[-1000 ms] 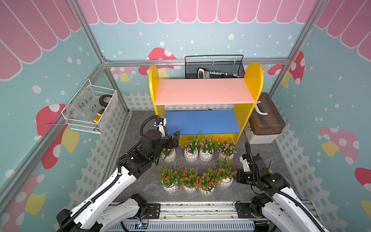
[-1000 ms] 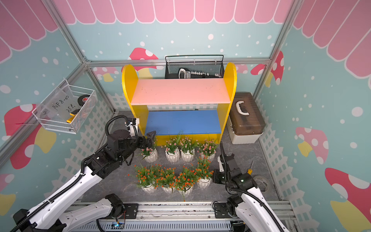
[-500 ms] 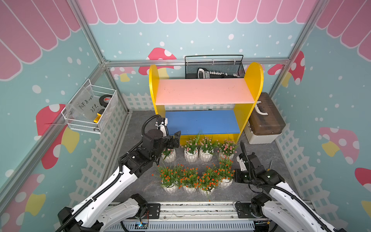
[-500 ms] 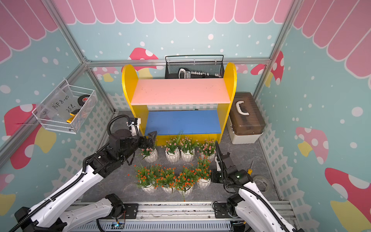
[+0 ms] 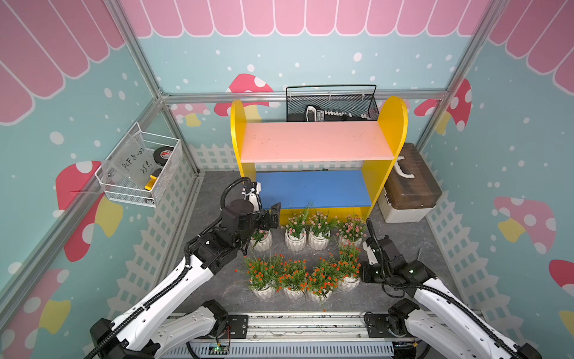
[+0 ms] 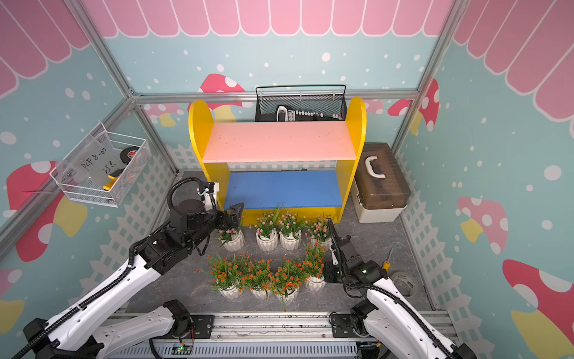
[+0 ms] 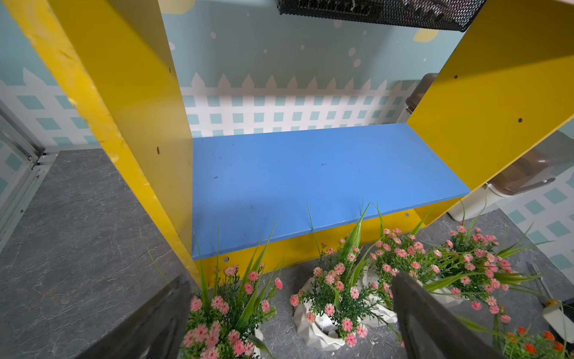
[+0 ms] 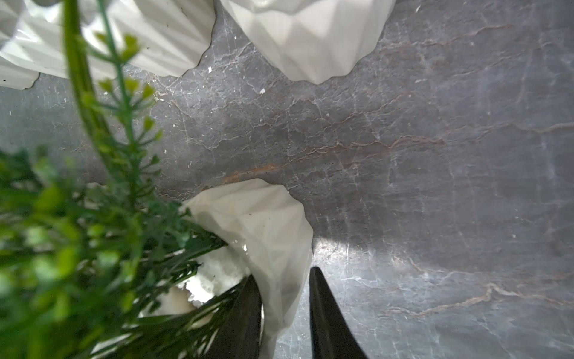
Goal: Place the baby's breath potted plants on the rack by color
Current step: Pick up the baby's breath potted plant from the center of the board.
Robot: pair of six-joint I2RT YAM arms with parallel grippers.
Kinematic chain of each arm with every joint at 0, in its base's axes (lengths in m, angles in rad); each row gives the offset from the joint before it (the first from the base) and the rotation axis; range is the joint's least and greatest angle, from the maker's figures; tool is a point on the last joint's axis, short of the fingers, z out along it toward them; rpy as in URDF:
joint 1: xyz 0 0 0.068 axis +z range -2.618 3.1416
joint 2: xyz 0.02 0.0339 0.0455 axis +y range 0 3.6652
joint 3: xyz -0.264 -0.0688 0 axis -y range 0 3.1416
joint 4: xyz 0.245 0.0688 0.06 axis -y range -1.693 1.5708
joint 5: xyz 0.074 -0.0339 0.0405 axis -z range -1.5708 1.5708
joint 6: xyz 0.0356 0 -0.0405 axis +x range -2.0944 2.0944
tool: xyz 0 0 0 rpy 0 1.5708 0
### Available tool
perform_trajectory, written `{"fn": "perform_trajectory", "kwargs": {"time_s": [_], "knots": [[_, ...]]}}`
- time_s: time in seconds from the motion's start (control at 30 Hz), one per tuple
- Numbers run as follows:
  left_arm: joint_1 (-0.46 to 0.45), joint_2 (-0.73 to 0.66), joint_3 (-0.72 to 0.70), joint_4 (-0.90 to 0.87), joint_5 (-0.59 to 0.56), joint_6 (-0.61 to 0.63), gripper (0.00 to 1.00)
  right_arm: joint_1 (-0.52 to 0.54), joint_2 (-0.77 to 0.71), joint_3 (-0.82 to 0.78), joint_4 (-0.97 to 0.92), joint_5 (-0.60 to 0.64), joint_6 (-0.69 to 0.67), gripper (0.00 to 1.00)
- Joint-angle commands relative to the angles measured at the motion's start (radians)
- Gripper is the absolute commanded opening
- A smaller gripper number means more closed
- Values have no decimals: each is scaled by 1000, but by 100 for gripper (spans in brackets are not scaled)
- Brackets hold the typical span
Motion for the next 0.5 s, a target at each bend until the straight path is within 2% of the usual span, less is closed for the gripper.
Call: {"fn": "perform_trajectory", "kwargs": {"time_s": [0.0, 0.3, 0.47], "knots": [[-6, -6, 11, 7, -11, 4, 99, 16, 19, -7, -21, 62, 17, 24], [-9, -16, 0, 8, -11, 3, 99, 40, 43, -3, -22, 100, 33, 22], [-10, -23, -10, 15, -15, 0, 99, 54, 77, 2, -23, 119, 38, 17]]}}
